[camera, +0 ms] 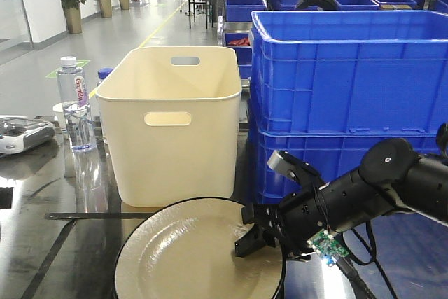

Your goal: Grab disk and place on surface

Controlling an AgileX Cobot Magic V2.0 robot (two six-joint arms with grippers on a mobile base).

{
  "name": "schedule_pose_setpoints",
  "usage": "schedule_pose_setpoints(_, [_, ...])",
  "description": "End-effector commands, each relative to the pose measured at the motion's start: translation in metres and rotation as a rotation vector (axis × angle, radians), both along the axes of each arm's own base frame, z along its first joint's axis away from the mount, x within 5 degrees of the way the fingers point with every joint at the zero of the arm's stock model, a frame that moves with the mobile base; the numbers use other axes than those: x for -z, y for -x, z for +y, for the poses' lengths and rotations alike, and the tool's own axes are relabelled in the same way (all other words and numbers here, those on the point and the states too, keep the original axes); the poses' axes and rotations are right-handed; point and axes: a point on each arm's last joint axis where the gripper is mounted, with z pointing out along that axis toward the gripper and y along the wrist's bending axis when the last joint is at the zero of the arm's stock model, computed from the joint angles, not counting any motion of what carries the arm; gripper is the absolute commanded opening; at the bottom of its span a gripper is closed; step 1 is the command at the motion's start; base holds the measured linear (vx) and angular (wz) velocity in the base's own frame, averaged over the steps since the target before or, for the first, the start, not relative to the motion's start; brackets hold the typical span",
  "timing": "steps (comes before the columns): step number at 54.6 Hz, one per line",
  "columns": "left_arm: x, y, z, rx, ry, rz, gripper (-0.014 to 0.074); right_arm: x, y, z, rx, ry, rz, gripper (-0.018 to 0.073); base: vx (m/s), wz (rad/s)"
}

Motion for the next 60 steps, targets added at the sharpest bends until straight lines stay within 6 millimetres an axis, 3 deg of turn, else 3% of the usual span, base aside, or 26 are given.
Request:
schedule_pose_setpoints(1, [-0.016,0.001,0.0,-0.004,0.032,-0.104,0.0537,-0.026,0.004,-0.007,-0.026,0.034,-0.122,0.0476,0.0,0.0])
schedule_pose_setpoints(12, [-0.016,0.001,0.0,-0.004,0.032,-0.104,0.0537,-0.046,0.014,-0.012,-0.075,0.073,-0.233,0.0591,0.0,0.0])
schedule_pose_setpoints(39, [-0.016,0.001,0.0,-0.003,0.032,-0.108,0.0515,-0.128,0.065,-0.039,-0.055,0.184,-0.567,0.0578,0.0,0.0])
schedule_pose_setpoints(47, [-0.017,0.001,0.0,-0.003,0.032,-0.115,0.0425,-0.141,0.076,-0.042,-0.046,0.174,-0.612,0.0524,0.0,0.0])
schedule_pose_setpoints(60, [-0.016,0.001,0.0,-0.003,0.031,-0.107,0.016,-0.146,0.081,-0.043,-0.043,0.168,-0.627,0.0328,0.0,0.0])
